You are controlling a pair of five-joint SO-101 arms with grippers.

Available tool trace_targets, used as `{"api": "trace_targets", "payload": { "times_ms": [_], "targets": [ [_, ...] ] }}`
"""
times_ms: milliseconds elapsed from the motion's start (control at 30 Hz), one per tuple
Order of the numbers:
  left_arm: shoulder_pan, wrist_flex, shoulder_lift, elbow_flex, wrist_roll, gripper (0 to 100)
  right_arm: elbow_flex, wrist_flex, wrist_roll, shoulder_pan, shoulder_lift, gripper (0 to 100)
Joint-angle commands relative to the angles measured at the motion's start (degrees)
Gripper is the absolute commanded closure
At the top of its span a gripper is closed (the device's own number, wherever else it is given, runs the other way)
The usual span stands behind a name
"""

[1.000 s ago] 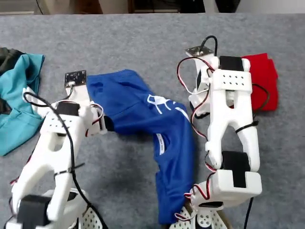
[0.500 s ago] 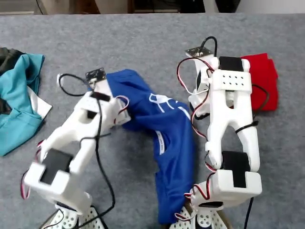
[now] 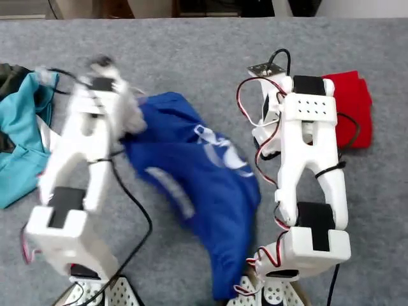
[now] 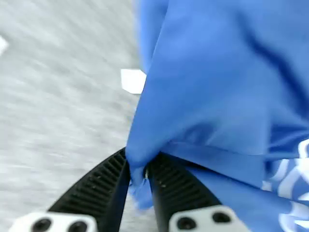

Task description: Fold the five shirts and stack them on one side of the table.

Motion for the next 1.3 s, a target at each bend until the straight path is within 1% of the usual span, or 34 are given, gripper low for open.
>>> {"api": "trace_targets", "payload": {
  "times_ms": [0, 67, 133, 200, 300, 367, 433, 467, 567, 633, 700, 800, 867, 1000, 1133, 1200, 1233, 1267],
  "targets": [
    [-10.5, 8.8, -7.9, -13.5, -8.5, 98, 0.0, -0.5, -0.4, -1.6, -2.5, 99.3],
    [-15.0, 12.8, -10.2, -20.0, -12.8, 98, 0.0, -0.5, -0.4, -2.9, -2.5, 99.3],
    [-18.8, 16.4, -12.3, -26.7, -15.6, 98, 0.0, -0.5, -0.4, -4.2, -2.5, 99.3],
    [-21.5, 17.5, -14.4, -32.4, -17.4, 98, 0.0, -0.5, -0.4, -5.7, -2.5, 99.3],
    [-22.9, 17.5, -19.4, -40.3, -17.3, 98, -0.2, -0.5, -0.4, -7.7, -2.5, 99.3],
    [-21.0, 17.5, -23.6, -43.9, -17.2, 98, -0.3, -0.5, -0.4, -8.2, -2.5, 99.3],
    [-15.4, 17.5, -28.0, -45.9, -17.2, 98, -0.4, -0.6, -0.4, -7.9, -2.8, 99.3],
    [-11.2, 17.5, -30.0, -46.2, -16.9, 98, -0.4, -1.1, -0.4, -7.6, -2.9, 99.3],
    [5.5, 17.4, -32.9, -45.3, -12.4, 98, -0.8, -1.9, -0.4, -4.7, -2.9, 99.3],
    [16.1, 16.0, -31.3, -41.1, -9.5, 98, -2.0, -1.8, -0.4, -1.7, -2.9, 99.2],
    [22.8, 12.3, -27.9, -34.2, -7.6, 98, -3.6, -1.7, -0.3, 2.1, -2.9, 99.2],
    [28.6, 3.8, -21.3, -23.8, -3.3, 98, -5.7, -1.7, 0.4, 8.4, -2.9, 99.2],
    [31.6, -2.1, -16.6, -18.5, -1.3, 98, -6.4, -1.7, 3.1, 12.1, -2.9, 99.2],
    [39.8, -10.2, -6.6, -12.9, -1.1, 98, -6.6, -2.0, 8.7, 18.7, -2.9, 98.1],
    [46.5, -14.4, 4.9, -12.3, -1.1, 98, -6.6, -2.1, 12.3, 23.6, -2.9, 90.4],
    [49.3, -14.8, 9.9, -12.7, -1.0, 98, -6.6, -2.1, 13.5, 25.2, -2.9, 86.1],
    [50.5, -14.3, 12.1, -13.2, -1.1, 96, -6.6, -2.1, 14.1, 25.7, -2.9, 84.4],
    [51.5, -12.8, 13.9, -14.2, -1.1, 91, -6.6, -2.1, 14.6, 26.0, -2.9, 83.2]
  ]
}}
